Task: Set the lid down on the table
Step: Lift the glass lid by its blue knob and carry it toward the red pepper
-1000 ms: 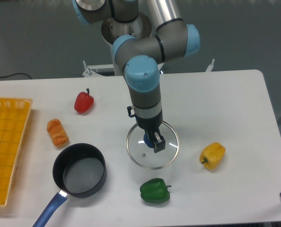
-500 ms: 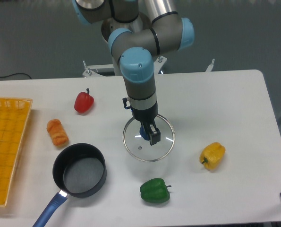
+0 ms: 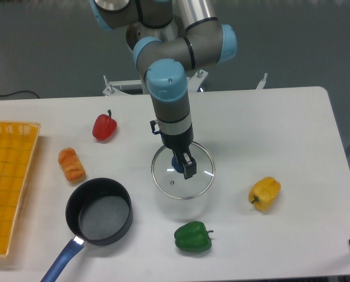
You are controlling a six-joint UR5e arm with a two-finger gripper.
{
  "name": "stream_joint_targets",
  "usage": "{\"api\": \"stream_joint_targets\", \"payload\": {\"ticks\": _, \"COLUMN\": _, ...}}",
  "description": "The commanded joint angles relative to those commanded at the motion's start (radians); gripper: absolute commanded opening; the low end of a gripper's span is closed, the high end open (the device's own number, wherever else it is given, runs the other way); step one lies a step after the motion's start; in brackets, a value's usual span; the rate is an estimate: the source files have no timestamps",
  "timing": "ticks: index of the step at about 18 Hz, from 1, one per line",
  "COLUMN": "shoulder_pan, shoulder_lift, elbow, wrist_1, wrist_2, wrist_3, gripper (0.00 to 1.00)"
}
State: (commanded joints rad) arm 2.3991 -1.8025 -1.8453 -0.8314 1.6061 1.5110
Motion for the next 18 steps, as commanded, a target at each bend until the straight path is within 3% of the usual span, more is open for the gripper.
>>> {"api": "stream_joint_targets", "payload": {"ticks": 11, "shoulder_pan": -0.025, "shoulder_lift": 0.095, "elbow": -0.051, "wrist_1": -0.011, "wrist_2": 0.012, "wrist_3": -0.008, "gripper": 0.6}}
{"api": "stream_joint_targets", "payload": {"ticks": 18, "shoulder_pan": -0.031, "shoulder_lift": 0.15, "elbow": -0.118, "wrist_1": -0.02, "wrist_2": 0.023, "wrist_3": -0.012, "gripper": 0.6}}
